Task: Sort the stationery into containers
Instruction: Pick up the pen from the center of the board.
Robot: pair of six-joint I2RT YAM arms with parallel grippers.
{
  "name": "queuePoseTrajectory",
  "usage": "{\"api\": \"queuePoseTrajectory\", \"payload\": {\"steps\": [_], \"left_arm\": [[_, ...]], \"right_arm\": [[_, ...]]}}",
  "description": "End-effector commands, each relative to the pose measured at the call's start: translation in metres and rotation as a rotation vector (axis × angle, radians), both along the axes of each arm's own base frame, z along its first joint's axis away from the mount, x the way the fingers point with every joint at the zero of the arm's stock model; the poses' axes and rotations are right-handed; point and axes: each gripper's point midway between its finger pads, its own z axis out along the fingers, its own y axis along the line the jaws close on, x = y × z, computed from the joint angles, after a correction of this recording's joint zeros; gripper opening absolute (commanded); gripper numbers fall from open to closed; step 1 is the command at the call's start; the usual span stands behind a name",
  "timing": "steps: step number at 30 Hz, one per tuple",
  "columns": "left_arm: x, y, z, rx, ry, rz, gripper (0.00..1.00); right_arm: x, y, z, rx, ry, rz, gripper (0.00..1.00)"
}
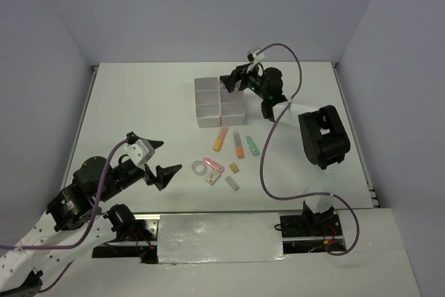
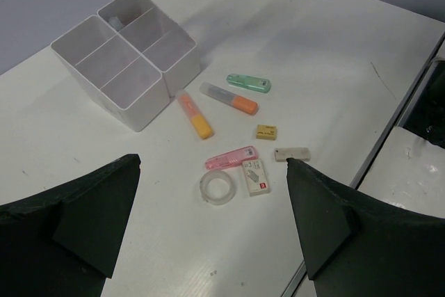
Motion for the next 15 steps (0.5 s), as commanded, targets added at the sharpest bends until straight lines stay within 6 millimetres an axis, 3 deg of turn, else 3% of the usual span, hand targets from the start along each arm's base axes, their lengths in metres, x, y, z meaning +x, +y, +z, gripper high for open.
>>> {"api": "queuePoseTrajectory", "payload": {"steps": [1,2,3,4,5,6,8,9,10,12,14,15], "left_arm": [[0.011,0.005,0.008,-0.029,-0.023,0.064,0.99],[0.014,0.007,0.007,-0.029,-0.011,0.09,0.99],[0.02,0.012,0.006,-0.029,-0.006,0.136,0.99],[0.023,0.014,0.005,-0.039,0.009,0.161,0.99],[0.029,0.018,0.005,-0.042,0.021,0.199,0.99],[0.037,0.026,0.004,-0.047,0.03,0.266,0.99],[0.05,0.038,-0.001,-0.057,0.072,0.371,0.99],[0.056,0.046,0.0,-0.07,0.084,0.431,0.99],[0.064,0.059,-0.003,-0.092,0.119,0.528,0.99],[0.077,0.077,-0.011,-0.089,0.159,0.645,0.99],[0.085,0.092,-0.021,-0.104,0.214,0.742,0.99],[0.087,0.096,-0.023,-0.117,0.233,0.769,0.99]], "right_arm": [[-0.015,-0.018,0.092,0.075,-0.115,-0.07,0.99],[-0.024,-0.025,0.114,0.094,-0.136,-0.095,1.0],[-0.028,-0.033,0.104,0.095,-0.076,-0.144,1.0],[-0.033,-0.04,0.109,0.098,-0.062,-0.176,1.0],[-0.043,-0.049,0.129,0.113,-0.063,-0.212,1.0],[-0.046,-0.057,0.11,0.066,0.052,-0.28,1.0],[-0.06,-0.066,0.113,0.048,0.131,-0.318,1.0],[-0.07,-0.075,0.087,-0.011,0.247,-0.355,1.0],[-0.078,-0.079,0.078,-0.025,0.295,-0.369,1.0],[-0.106,-0.088,0.055,-0.053,0.404,-0.376,1.0],[-0.127,-0.092,0.049,-0.071,0.448,-0.377,0.99],[-0.141,-0.098,0.03,-0.116,0.513,-0.394,0.97]]}}
